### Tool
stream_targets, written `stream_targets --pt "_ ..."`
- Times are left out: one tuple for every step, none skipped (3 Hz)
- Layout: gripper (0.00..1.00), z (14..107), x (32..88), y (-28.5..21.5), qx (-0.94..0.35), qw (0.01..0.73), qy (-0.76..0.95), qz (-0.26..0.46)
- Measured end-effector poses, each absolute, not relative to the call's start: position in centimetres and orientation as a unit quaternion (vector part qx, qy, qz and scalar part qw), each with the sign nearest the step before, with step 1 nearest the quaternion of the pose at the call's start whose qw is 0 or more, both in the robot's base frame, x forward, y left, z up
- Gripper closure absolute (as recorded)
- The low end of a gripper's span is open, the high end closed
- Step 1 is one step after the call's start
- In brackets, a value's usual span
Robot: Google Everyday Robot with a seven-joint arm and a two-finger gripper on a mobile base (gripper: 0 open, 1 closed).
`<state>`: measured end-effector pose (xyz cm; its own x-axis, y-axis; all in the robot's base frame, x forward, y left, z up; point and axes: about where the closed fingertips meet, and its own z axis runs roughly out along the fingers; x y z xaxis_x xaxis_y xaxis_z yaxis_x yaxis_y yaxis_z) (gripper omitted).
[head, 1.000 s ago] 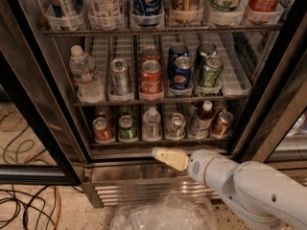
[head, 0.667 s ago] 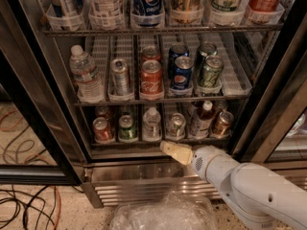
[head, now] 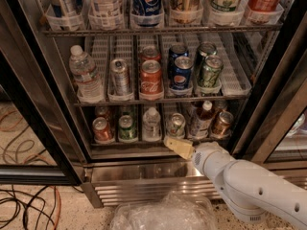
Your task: Pick blue plastic bottle from bottom shelf of fridge
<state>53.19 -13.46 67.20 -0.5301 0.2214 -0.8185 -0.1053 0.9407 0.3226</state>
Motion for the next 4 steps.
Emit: stream_targets --pt "0.00 66.3 54.0 -13.9 0.045 0.494 0.855 0.151" --pt "0.00 64.5 55.8 -13.4 0.045 0.518 0.846 0.116" --pt "0.00 62.8 58.0 -14.1 0.056 0.546 0.832 0.074" --pt "0.00 63.2 58.3 -16.0 0.076 0.560 0.824 0.044"
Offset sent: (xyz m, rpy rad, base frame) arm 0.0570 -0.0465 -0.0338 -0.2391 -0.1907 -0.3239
